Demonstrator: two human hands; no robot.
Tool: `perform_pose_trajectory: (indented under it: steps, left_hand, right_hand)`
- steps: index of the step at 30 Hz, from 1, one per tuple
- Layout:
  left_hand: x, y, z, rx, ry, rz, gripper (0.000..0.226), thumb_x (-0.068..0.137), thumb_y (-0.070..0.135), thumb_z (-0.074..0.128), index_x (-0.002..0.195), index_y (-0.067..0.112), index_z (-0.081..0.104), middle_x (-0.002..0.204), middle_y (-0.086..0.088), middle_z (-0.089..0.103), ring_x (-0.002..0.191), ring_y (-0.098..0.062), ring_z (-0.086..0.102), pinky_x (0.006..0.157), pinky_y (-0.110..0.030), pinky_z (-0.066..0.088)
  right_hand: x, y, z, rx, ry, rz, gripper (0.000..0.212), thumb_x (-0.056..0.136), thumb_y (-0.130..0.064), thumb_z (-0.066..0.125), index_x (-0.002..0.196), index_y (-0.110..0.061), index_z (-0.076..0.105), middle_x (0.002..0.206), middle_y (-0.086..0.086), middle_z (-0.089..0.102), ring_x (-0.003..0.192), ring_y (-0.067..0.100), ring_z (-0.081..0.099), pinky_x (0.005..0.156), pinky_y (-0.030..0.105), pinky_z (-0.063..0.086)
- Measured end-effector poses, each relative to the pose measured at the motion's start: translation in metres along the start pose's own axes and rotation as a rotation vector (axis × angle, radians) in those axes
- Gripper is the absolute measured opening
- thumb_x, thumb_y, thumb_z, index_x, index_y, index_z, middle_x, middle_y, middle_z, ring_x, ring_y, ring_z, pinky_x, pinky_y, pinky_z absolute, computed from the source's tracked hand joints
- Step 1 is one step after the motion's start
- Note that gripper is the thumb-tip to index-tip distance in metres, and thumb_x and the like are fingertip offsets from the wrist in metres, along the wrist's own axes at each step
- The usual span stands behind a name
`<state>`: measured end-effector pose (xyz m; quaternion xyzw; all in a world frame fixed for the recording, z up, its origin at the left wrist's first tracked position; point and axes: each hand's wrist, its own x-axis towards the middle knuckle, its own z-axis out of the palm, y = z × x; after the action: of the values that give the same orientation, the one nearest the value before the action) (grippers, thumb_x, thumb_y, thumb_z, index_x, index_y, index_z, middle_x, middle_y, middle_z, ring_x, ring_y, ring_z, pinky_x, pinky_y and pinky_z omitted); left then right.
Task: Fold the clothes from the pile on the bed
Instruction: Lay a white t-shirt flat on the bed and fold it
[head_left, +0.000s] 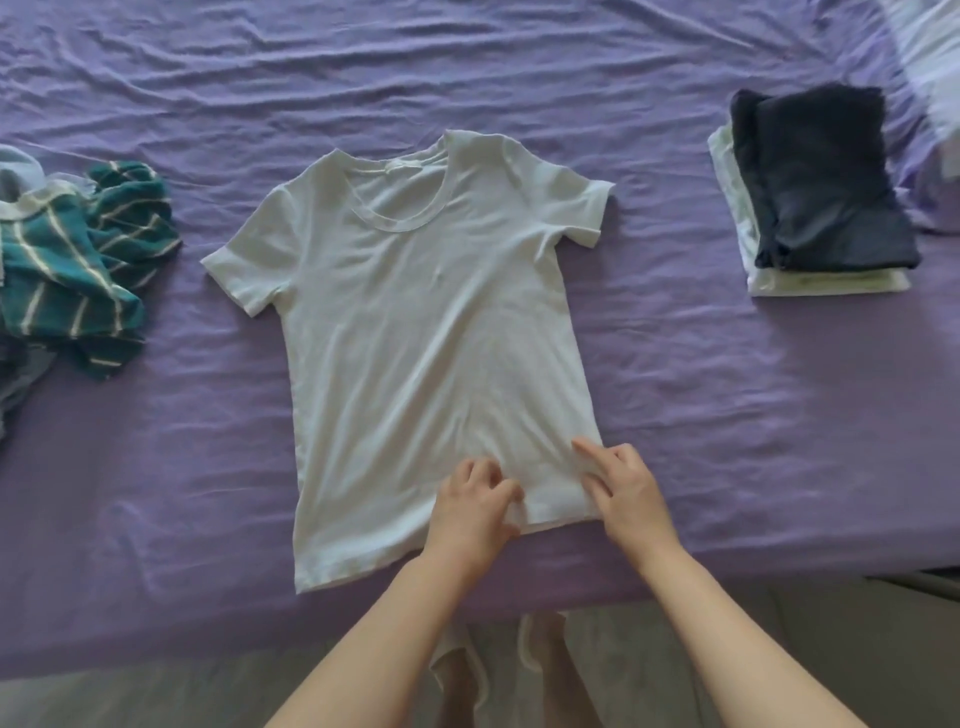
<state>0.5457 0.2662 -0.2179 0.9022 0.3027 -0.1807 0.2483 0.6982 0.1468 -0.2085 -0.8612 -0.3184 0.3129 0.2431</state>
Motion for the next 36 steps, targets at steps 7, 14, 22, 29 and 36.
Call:
perform_pose_trajectory:
  steps: [7, 14, 22, 29, 36]
  left_hand:
    - [0.003, 0.005, 0.005, 0.039, -0.019, -0.024, 0.022, 0.089, 0.038, 0.051, 0.103, 0.030, 0.065, 0.114, 0.008, 0.052, 0.110, -0.020, 0.040, 0.085, -0.028, 0.033]
    - [-0.002, 0.010, -0.015, -0.129, -0.215, -0.001, 0.019, 0.089, 0.037, 0.056, 0.101, 0.027, 0.068, 0.101, 0.002, 0.061, 0.099, -0.019, 0.052, 0.081, -0.028, 0.041]
    - [0.019, 0.021, -0.034, -0.096, -0.051, -0.090, 0.029, 0.097, 0.029, 0.042, 0.119, 0.024, 0.060, 0.117, -0.003, 0.059, 0.114, -0.022, 0.048, 0.088, -0.031, 0.038]
    - [0.065, -0.005, -0.066, 0.035, -0.137, -0.182, 0.060, 0.095, 0.032, 0.047, 0.148, 0.031, 0.019, 0.159, -0.005, -0.004, 0.146, -0.028, -0.005, 0.117, -0.044, 0.008]
    - [0.132, -0.052, -0.100, 0.123, -0.096, -0.183, 0.072, 0.097, 0.046, 0.037, 0.150, 0.026, -0.007, 0.158, -0.004, -0.018, 0.144, -0.026, -0.018, 0.115, -0.051, -0.006]
  right_hand:
    - [0.004, 0.019, -0.012, -0.217, -0.009, -0.070, 0.048, 0.086, -0.009, 0.062, 0.130, -0.025, 0.054, 0.097, 0.004, 0.049, 0.084, 0.026, 0.053, 0.067, 0.038, 0.046]
    - [0.003, 0.018, -0.017, -0.324, -0.098, 0.001, 0.054, 0.086, -0.006, 0.051, 0.134, -0.031, 0.046, 0.112, 0.001, 0.044, 0.082, 0.026, 0.054, 0.061, 0.033, 0.041]
    - [0.042, -0.018, -0.030, -0.505, -0.086, -0.258, 0.051, 0.083, -0.009, 0.059, 0.132, -0.021, 0.051, 0.150, 0.013, 0.030, 0.140, 0.029, 0.026, 0.106, 0.044, 0.030]
    - [0.107, -0.054, -0.021, -0.798, -0.372, -0.269, 0.060, 0.098, -0.031, 0.036, 0.149, -0.028, 0.006, 0.158, 0.006, -0.008, 0.145, 0.026, -0.011, 0.114, 0.052, -0.005]
    - [0.170, -0.092, -0.014, -0.820, -0.323, -0.365, 0.063, 0.097, -0.042, 0.035, 0.150, -0.025, 0.004, 0.158, 0.009, -0.004, 0.145, 0.025, -0.009, 0.115, 0.046, -0.007]
